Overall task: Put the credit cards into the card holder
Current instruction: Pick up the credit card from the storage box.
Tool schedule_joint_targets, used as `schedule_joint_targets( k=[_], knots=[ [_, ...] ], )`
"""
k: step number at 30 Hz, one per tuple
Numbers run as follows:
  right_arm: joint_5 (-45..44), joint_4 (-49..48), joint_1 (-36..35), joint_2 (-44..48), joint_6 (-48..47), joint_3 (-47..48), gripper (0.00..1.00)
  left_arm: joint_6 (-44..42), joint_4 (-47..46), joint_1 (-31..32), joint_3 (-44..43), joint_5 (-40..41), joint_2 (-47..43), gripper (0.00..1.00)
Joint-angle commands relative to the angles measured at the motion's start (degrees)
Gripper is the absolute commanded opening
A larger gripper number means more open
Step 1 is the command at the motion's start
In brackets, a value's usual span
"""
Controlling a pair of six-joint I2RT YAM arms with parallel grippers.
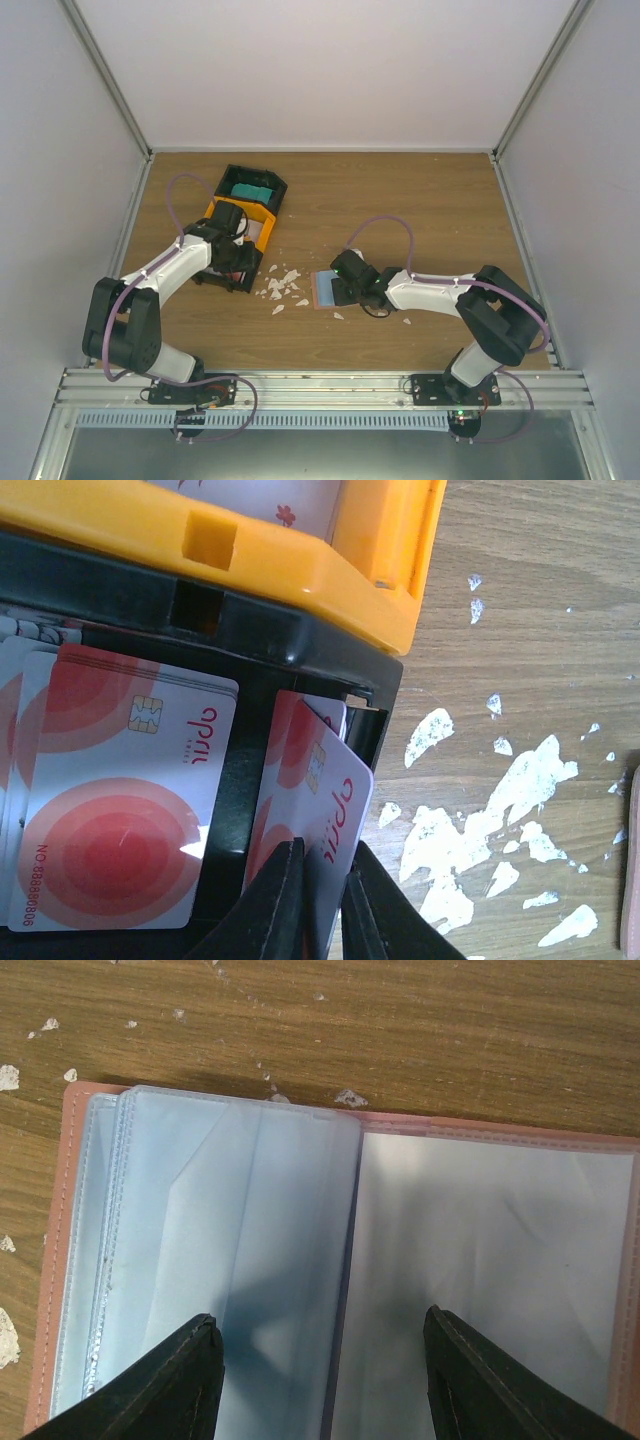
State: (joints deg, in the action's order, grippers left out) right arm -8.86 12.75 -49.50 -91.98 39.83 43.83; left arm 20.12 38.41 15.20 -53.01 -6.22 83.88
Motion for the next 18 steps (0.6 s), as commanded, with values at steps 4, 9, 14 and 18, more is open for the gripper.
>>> schedule_joint_targets(
  k=[4, 9, 14, 18],
  knots=[
    [4.6, 2.0, 0.0, -3.8, 0.5, -2.3, 0.56, 0.6, -0.1, 0.3, 0.1, -0.7, -2.0, 0.13],
    [4.6, 2.0, 0.0, -3.5, 0.5, -2.2, 0.56, 0.8, 1.2, 0.2, -0.4, 0.7, -3.6, 0.11],
    [4.9, 1.9, 0.0, -3.5, 0.5, -2.2, 0.56, 1.2, 2.1, 0.2, -0.6, 2.5, -4.9, 0.09],
    [4.8, 2.3, 0.0, -3.0, 0.6, -2.2, 0.56, 1.6, 3.1, 0.3, -1.1, 4.9, -6.0, 0.03]
  ],
)
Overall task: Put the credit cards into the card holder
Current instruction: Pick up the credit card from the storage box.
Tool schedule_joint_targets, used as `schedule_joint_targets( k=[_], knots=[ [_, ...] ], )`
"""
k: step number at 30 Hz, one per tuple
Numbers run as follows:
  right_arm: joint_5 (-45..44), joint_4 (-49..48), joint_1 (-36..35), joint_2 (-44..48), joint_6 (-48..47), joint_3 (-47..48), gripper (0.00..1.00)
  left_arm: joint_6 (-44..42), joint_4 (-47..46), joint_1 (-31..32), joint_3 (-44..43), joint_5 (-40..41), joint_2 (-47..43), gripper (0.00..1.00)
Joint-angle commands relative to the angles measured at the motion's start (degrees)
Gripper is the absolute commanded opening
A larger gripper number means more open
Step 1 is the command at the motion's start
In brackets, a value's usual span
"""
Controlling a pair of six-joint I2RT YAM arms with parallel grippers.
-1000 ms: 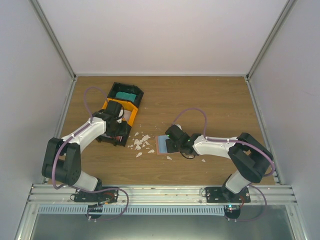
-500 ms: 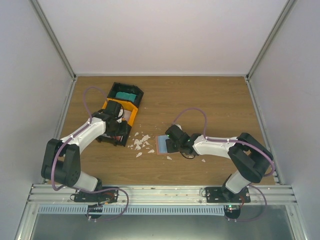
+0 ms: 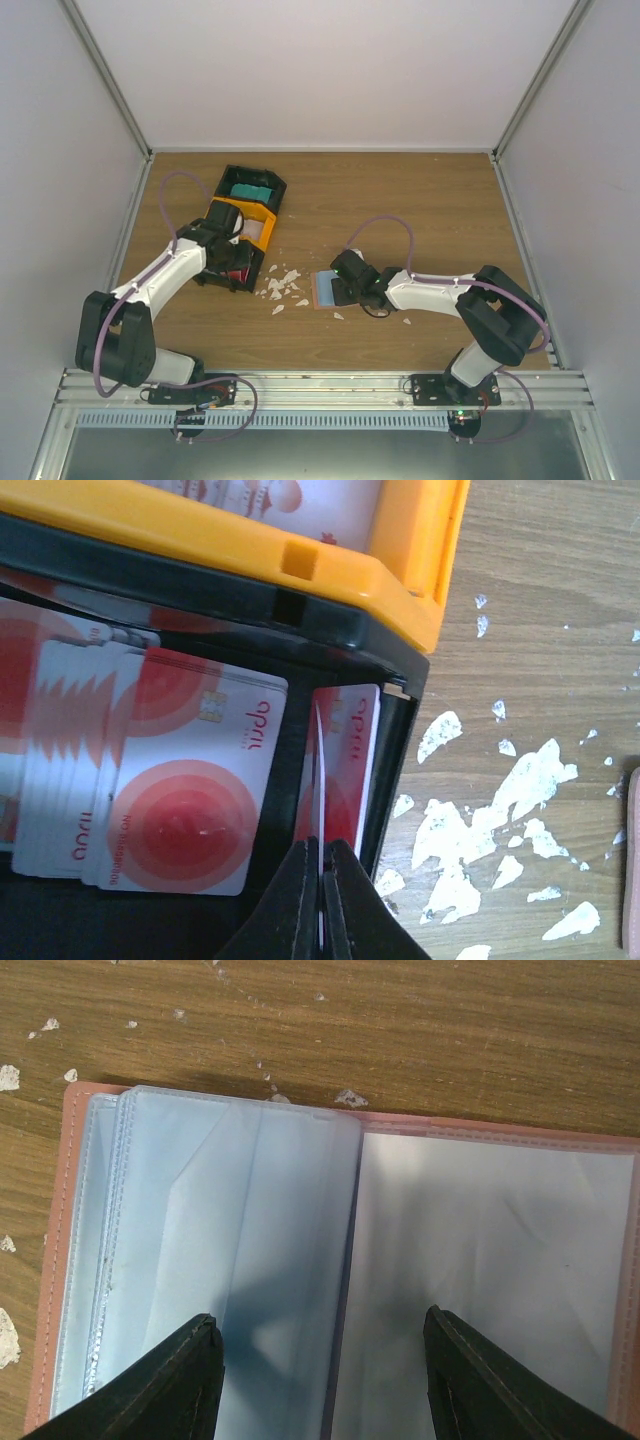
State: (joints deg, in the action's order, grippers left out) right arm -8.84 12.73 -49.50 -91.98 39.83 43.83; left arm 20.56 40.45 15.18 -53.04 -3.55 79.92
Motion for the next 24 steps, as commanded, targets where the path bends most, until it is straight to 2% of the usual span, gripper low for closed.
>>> schedule_joint_targets(
  k=[1, 9, 13, 19, 24],
  knots=[
    [4.5, 2.5, 0.0, -2.7, 0.6, -2.0, 0.56, 1.3, 1.3, 0.3, -1.3, 2.9, -2.5, 0.02],
    [0.0, 5.4, 0.8, 4.1, -0.6, -0.1, 0.56, 3.3, 4.0, 0.3, -4.3, 7.8, -9.2, 0.0],
    [-0.4, 6.3, 2.2, 9.4, -0.9, 0.2, 0.57, 4.1, 4.0, 0.4, -5.7, 5.4, -14.1, 0.0],
    [1.1, 6.7, 3.9, 16.9, -2.1, 0.5, 0.57, 7.2, -2.1, 0.3, -4.3, -9.0, -20.1, 0.0],
    [0.0, 9.9, 5.3, 18.7, -2.0, 0.2, 0.57, 14.7, -13.0, 1.1, 3.0, -21.2, -23.2, 0.0]
  ],
)
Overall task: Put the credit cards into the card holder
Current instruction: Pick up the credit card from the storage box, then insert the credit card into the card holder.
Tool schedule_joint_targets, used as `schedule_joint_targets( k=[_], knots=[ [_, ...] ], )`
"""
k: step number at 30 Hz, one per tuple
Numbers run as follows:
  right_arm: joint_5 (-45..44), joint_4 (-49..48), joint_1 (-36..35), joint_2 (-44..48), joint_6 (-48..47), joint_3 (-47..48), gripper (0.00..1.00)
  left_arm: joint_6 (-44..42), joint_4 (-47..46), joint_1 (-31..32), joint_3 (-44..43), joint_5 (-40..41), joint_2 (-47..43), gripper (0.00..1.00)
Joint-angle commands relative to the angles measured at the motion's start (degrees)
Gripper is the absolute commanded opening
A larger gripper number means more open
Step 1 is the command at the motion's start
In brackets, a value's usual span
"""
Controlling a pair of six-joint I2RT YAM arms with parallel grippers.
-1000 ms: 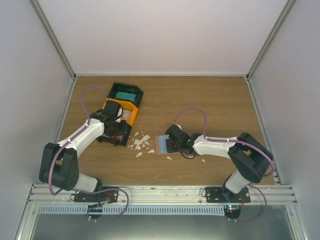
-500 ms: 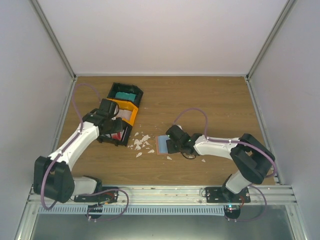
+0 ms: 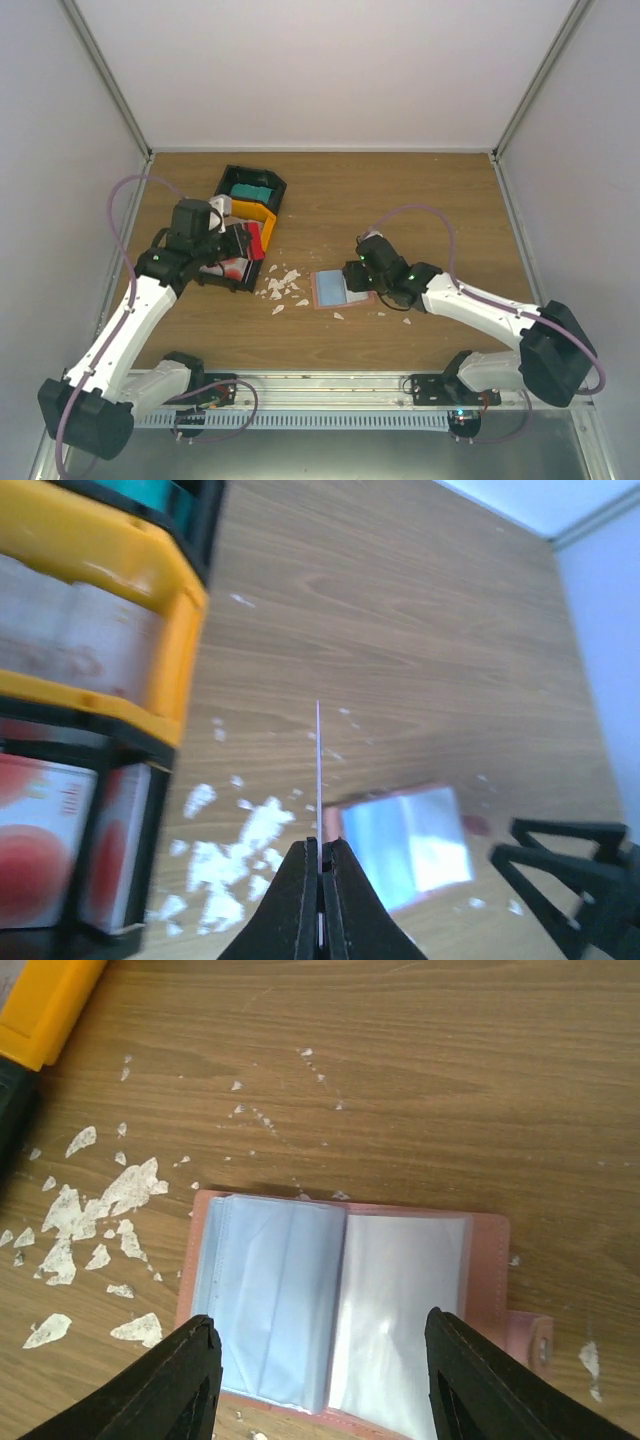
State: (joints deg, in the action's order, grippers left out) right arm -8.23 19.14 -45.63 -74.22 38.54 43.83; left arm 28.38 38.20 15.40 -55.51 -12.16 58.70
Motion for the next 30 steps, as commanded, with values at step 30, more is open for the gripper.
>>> schedule_joint_targets(
  k=[30],
  knots=[
    [47.7, -43.2, 9.0, 15.8, 17.4, -19.2, 0.53, 31.6, -55.1, 21.2, 21.1, -25.9, 7.4, 0.0]
  ],
)
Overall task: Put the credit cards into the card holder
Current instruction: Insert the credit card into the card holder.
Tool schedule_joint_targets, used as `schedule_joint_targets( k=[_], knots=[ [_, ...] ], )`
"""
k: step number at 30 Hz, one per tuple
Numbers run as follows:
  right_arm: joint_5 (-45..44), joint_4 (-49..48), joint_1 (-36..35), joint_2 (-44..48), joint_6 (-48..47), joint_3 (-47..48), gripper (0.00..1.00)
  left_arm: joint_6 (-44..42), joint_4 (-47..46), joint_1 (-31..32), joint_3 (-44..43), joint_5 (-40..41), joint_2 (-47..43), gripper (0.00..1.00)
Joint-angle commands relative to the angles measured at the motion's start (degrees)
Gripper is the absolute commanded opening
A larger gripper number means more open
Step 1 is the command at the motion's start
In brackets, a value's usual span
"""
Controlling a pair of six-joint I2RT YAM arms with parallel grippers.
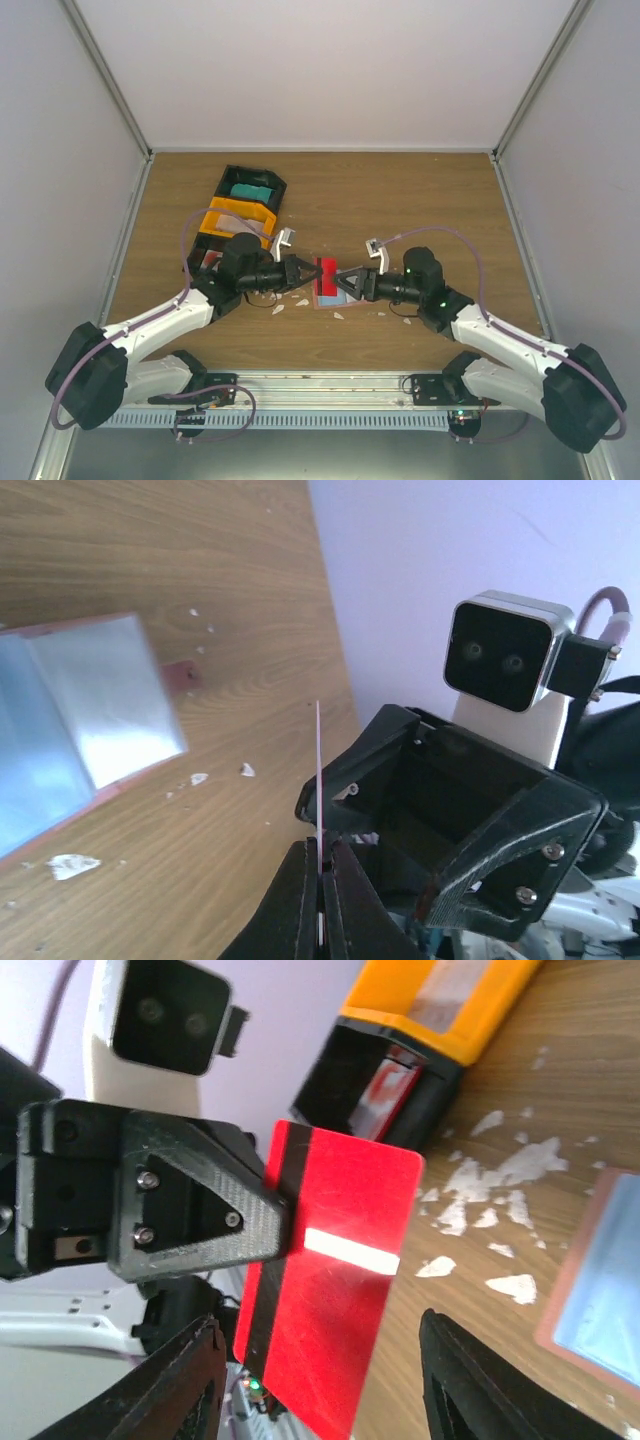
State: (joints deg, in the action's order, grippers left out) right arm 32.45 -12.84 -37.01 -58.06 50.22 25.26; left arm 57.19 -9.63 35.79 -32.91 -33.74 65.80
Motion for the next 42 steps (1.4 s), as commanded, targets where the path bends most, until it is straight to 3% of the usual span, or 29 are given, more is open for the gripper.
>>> schedule_joint_targets(
  k=[1, 6, 15, 19, 21, 25, 28, 31, 34, 42],
  knots=[
    [7.1, -11.2, 0.4, -0.8, 6.0, -0.5, 0.48, 3.1, -7.5, 0.8, -1.6, -4.6, 0.2, 0.0],
    [9.2, -14.6, 0.4, -1.3, 7.9, -1.4, 0.25, 3.8, -7.9, 0.9, -1.4, -4.6, -0.6, 0.0],
    [10.9, -15.3, 0.5, -3.3, 8.7, -1.3, 0.25, 6.0, -10.9, 1.0, -0.6, -5.6, -0.1, 0.0],
    [11.5, -18.3, 0.8, -3.9, 9.9, -2.4, 0.09, 5.6, -9.5, 1.0, -0.8, -4.9, -0.5, 0.01],
    [11.5, -16.2, 1.0, -3.9, 8.0, -1.3, 0.01, 5.3, -7.6, 1.0, -0.6, -4.0, -0.6, 0.11],
    [10.7, -7.4, 3.2, -3.8, 2.6, 0.5, 0.0, 1.7, 0.6, 1.0, -1.0, 2.6, -1.4, 0.55],
    [9.5, 2.3, 6.7, -4.3, -3.8, 1.7, 0.0, -2.2, 8.0, 1.0, -1.9, 7.8, -1.2, 0.69],
    [7.4, 11.9, 11.2, -6.7, -10.7, 2.8, 0.01, -4.2, 10.3, 1.0, -2.0, 8.9, 1.9, 0.68],
    [8.0, 16.7, 15.7, -11.0, -15.4, 3.0, 0.01, -4.9, 9.0, 1.2, -1.6, 7.9, 6.1, 0.61],
    [12.1, 13.1, 17.5, -21.8, -18.0, 3.8, 0.0, -7.5, 6.7, 2.8, -5.5, 10.5, 18.8, 0.39]
  ],
)
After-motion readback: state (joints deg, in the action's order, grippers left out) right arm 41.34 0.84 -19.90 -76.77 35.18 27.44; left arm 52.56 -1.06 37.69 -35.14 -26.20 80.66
